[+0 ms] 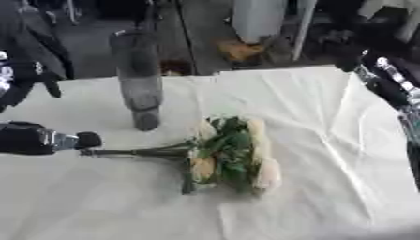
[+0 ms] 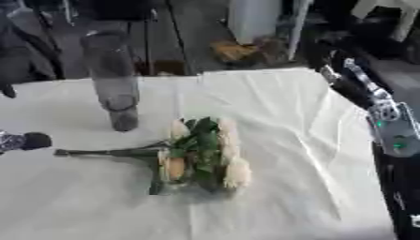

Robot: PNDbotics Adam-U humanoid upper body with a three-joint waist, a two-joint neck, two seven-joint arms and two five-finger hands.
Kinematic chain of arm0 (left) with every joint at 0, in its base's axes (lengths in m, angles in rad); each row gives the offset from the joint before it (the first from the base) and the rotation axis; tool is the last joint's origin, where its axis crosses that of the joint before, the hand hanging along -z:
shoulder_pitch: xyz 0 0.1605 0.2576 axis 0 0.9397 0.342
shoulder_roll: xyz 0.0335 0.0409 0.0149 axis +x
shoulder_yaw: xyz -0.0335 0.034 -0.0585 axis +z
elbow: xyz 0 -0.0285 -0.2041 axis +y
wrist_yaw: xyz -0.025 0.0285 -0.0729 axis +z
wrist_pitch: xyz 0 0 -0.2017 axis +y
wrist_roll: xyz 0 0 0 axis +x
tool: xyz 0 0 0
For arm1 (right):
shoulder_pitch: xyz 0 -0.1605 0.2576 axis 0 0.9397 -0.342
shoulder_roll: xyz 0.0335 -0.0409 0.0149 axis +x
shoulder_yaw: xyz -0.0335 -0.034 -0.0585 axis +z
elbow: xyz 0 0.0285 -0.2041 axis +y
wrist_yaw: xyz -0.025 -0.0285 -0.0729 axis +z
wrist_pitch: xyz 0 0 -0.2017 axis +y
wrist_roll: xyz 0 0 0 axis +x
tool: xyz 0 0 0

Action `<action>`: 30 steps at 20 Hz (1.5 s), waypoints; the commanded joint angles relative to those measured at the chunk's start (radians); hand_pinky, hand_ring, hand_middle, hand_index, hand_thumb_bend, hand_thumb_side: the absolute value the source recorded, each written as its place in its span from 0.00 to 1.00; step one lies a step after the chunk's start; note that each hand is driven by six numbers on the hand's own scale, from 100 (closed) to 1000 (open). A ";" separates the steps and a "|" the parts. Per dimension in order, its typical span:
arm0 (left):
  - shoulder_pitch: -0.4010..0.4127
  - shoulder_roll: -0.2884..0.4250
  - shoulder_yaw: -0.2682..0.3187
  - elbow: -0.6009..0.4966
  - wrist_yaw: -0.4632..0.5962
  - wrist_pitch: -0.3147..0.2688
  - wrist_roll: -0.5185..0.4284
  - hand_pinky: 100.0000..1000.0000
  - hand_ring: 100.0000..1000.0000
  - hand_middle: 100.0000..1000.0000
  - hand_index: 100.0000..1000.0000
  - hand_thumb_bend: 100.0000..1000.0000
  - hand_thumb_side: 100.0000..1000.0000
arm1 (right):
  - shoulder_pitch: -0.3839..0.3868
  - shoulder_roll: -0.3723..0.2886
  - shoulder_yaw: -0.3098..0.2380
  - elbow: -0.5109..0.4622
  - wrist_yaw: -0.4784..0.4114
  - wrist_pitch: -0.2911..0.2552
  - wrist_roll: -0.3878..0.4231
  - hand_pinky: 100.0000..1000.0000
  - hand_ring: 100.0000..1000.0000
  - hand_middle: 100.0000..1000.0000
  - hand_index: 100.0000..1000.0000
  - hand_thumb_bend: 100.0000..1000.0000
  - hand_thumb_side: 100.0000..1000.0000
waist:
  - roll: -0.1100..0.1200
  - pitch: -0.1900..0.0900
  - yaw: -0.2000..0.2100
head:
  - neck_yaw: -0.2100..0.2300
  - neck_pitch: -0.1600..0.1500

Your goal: Arrange flowers into the vase.

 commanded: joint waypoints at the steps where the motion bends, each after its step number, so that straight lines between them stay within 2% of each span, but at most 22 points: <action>1: -0.026 0.001 -0.008 0.006 -0.008 -0.009 -0.007 0.00 0.05 0.03 0.36 1.00 0.66 | -0.015 -0.019 -0.001 -0.008 -0.007 -0.001 0.003 0.80 0.76 0.66 0.90 0.00 0.76 | 0.000 -0.009 -0.001 | -0.003 -0.008; 11: -0.035 -0.012 -0.014 0.028 -0.002 -0.017 -0.008 0.00 0.07 0.05 0.37 1.00 0.67 | -0.015 -0.020 0.000 -0.004 -0.007 -0.002 0.004 0.80 0.76 0.66 0.90 0.00 0.76 | 0.000 -0.009 0.000 | -0.008 -0.008; 17: -0.064 -0.020 -0.043 0.067 -0.015 -0.040 -0.033 0.00 0.11 0.09 0.41 1.00 0.69 | -0.016 -0.017 0.001 -0.005 -0.007 -0.002 0.006 0.80 0.76 0.66 0.90 0.00 0.76 | 0.000 -0.011 -0.003 | -0.003 -0.010; 23: -0.126 -0.067 -0.094 0.179 -0.077 -0.087 -0.068 0.01 0.14 0.12 0.44 1.00 0.70 | -0.017 -0.014 0.003 -0.005 -0.008 -0.002 0.009 0.80 0.76 0.66 0.90 0.00 0.76 | -0.001 -0.011 -0.006 | 0.004 -0.006; 30: -0.186 -0.172 -0.125 0.370 -0.194 -0.124 -0.081 0.08 0.19 0.16 0.47 1.00 0.73 | -0.018 -0.009 0.005 -0.004 -0.010 -0.003 0.013 0.80 0.76 0.66 0.90 0.00 0.76 | -0.004 -0.011 -0.010 | 0.015 -0.006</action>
